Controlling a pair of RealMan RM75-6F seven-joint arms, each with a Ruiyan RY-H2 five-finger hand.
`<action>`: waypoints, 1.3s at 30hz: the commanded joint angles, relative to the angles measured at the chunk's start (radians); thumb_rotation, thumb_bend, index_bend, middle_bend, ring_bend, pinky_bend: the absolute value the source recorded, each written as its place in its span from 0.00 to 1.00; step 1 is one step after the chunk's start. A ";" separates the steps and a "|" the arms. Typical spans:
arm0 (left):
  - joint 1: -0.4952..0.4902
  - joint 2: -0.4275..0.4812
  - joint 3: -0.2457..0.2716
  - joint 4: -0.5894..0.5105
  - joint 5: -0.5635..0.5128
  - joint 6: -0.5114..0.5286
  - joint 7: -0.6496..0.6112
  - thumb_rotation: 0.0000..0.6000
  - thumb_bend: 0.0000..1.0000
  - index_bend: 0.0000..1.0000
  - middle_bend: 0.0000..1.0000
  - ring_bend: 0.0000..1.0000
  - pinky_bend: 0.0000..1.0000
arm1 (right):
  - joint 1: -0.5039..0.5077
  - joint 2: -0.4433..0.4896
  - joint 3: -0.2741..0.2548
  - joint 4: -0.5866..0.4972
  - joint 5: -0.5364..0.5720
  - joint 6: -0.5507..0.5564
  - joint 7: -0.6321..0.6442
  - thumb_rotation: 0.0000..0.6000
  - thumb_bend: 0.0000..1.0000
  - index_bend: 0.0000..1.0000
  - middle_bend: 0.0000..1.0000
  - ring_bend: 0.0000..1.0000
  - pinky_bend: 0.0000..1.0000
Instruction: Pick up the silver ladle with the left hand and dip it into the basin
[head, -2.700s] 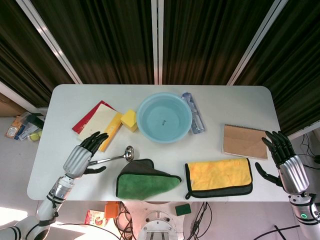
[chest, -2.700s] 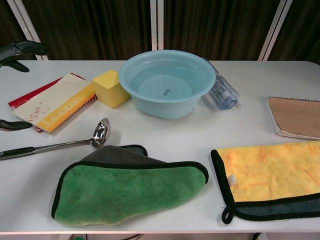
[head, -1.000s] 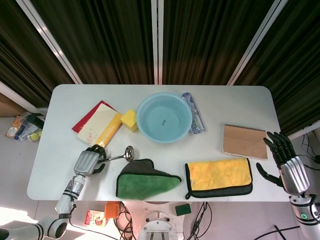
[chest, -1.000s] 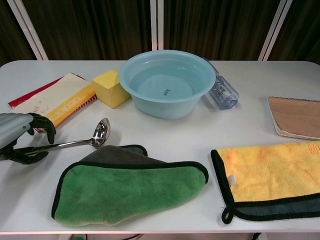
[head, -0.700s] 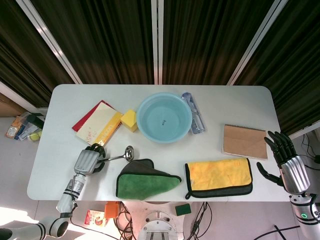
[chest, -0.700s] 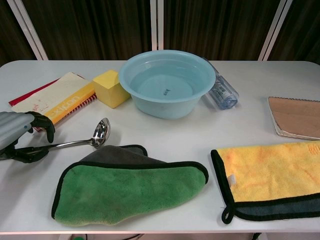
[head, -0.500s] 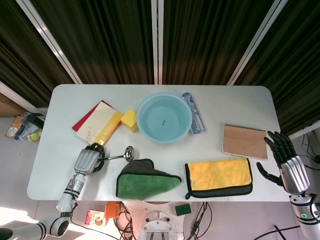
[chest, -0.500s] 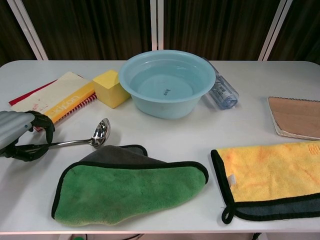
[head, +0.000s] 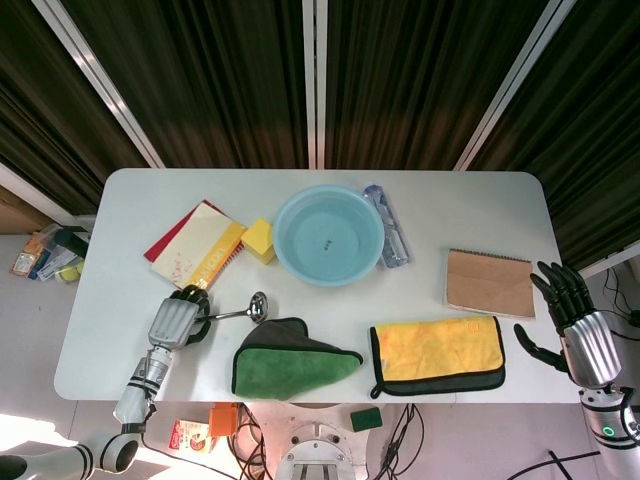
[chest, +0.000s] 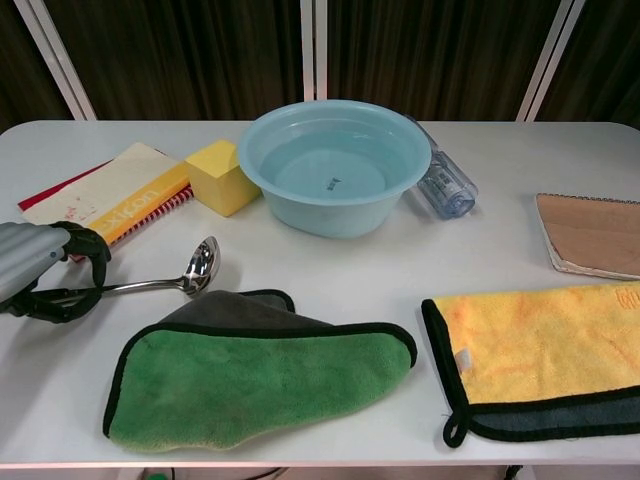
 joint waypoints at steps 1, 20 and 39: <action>-0.001 -0.001 0.001 0.002 -0.001 -0.003 0.005 0.85 0.36 0.49 0.30 0.19 0.32 | 0.000 -0.001 0.000 0.002 0.001 -0.001 0.001 1.00 0.35 0.00 0.00 0.00 0.00; -0.002 -0.005 0.006 0.011 0.005 -0.006 0.006 0.95 0.36 0.50 0.29 0.19 0.32 | 0.000 -0.005 -0.001 0.007 0.002 -0.004 0.002 1.00 0.35 0.00 0.00 0.00 0.00; 0.009 0.043 -0.012 -0.091 0.025 0.053 -0.086 1.00 0.38 0.67 0.35 0.20 0.33 | -0.001 -0.006 0.001 0.012 0.002 0.004 0.009 1.00 0.35 0.00 0.00 0.00 0.00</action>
